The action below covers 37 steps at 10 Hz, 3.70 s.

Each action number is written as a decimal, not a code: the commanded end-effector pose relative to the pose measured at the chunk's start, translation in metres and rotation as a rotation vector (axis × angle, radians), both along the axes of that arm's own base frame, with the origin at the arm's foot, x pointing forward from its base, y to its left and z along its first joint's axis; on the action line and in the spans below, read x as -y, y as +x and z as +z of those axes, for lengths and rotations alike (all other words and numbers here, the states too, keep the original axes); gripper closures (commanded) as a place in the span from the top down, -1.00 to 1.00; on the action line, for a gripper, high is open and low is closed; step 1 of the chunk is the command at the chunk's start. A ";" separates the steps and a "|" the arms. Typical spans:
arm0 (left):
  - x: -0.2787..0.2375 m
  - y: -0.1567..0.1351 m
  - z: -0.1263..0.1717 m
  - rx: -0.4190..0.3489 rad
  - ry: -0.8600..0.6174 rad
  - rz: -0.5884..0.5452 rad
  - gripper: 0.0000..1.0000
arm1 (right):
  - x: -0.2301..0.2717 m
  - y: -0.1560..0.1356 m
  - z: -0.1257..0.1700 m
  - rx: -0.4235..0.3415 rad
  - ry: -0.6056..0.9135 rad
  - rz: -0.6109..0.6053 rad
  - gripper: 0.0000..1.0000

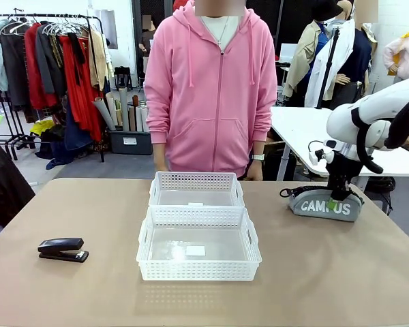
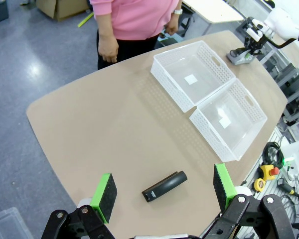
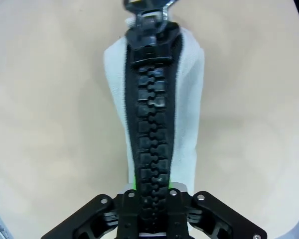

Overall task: Distribute items into two baskets.
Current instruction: Pick up the Pencil pouch that the person points to, then move the picked Pencil pouch towards the Organizing basket indicated by the person, stopping as directed.

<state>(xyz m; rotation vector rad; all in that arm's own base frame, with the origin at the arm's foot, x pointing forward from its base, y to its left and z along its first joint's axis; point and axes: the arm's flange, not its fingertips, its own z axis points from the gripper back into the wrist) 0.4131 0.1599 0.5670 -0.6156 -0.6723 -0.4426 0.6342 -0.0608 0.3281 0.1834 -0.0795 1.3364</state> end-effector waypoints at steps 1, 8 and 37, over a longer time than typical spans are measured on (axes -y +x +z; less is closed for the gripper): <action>0.000 0.000 0.001 0.009 -0.008 0.001 1.00 | 0.001 0.009 0.005 -0.016 0.004 0.032 -1.00; 0.000 0.000 0.001 0.009 -0.008 0.001 1.00 | -0.001 0.011 0.024 -0.050 0.050 -0.018 -1.00; 0.000 0.000 0.001 0.009 -0.008 0.001 1.00 | -0.066 -0.150 0.225 0.003 0.056 -0.128 -1.00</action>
